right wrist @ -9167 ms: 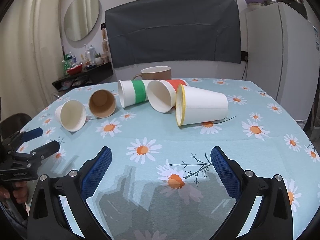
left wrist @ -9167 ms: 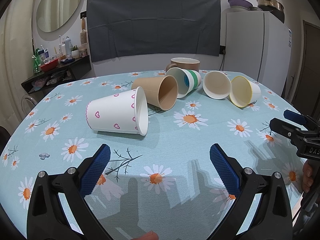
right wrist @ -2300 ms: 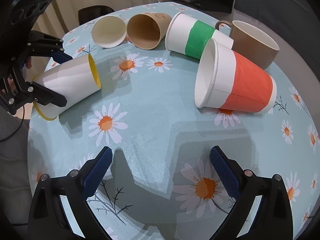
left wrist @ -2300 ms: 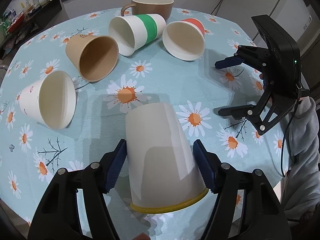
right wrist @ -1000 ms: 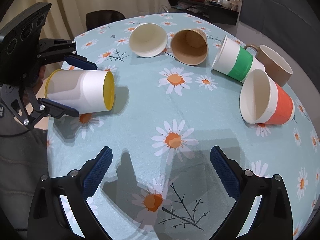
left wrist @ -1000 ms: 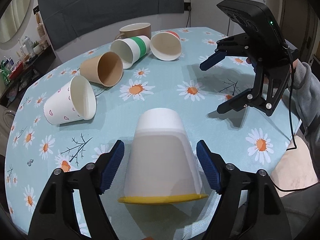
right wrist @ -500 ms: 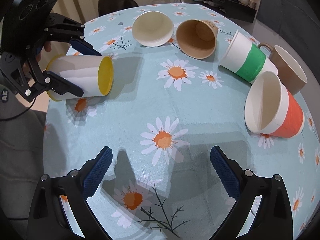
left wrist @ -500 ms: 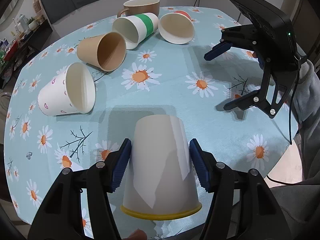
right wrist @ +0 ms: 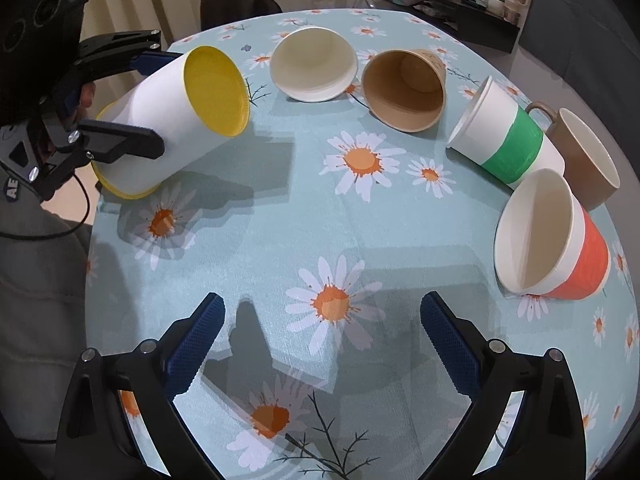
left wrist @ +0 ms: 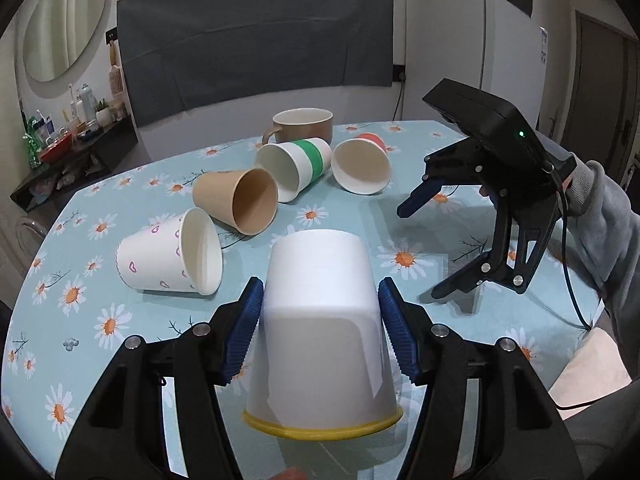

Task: Flip cup upside down
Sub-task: 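Rotate the cup with the left gripper, yellow rim down, and lower it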

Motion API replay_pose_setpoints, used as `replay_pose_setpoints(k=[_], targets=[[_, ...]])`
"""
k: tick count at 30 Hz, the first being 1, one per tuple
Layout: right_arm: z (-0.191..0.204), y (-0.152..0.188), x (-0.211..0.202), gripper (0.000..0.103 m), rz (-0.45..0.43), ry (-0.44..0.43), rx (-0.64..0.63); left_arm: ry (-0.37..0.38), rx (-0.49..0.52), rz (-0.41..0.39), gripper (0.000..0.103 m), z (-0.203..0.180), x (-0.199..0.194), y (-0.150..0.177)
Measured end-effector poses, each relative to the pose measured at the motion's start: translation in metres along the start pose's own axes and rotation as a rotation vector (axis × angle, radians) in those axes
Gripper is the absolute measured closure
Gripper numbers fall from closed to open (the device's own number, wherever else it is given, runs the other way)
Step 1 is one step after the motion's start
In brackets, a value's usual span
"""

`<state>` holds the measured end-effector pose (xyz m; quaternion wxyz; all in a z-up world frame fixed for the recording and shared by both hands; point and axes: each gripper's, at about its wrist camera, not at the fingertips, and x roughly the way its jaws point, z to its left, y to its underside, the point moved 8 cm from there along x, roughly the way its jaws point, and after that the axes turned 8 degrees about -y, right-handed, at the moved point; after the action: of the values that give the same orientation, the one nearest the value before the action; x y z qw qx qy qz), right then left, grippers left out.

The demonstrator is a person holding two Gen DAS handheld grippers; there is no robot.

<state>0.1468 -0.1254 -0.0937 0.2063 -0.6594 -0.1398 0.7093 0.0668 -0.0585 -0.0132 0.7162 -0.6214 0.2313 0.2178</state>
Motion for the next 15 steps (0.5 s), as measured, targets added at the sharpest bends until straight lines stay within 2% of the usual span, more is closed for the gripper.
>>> replay_pose_setpoints(k=[2,4,7,11,15], targets=[[0.005,-0.003,0.001,0.009,-0.001,0.006,-0.004,-0.033,-0.006,-0.059,0.043,0.001,-0.003,0.006],[0.008,-0.005,0.002,0.009,0.0,0.015,-0.008,-0.111,-0.023,-0.145,0.043,0.007,-0.008,0.008],[0.011,-0.007,0.005,0.009,0.0,0.03,-0.003,-0.123,-0.043,-0.258,0.043,0.006,-0.018,0.012],[0.018,-0.009,0.008,0.009,0.001,0.041,0.005,-0.125,-0.073,-0.285,0.043,0.007,-0.015,0.017],[0.026,-0.009,0.01,0.009,0.0,0.052,0.009,-0.097,-0.112,-0.312,0.042,0.012,-0.019,0.019]])
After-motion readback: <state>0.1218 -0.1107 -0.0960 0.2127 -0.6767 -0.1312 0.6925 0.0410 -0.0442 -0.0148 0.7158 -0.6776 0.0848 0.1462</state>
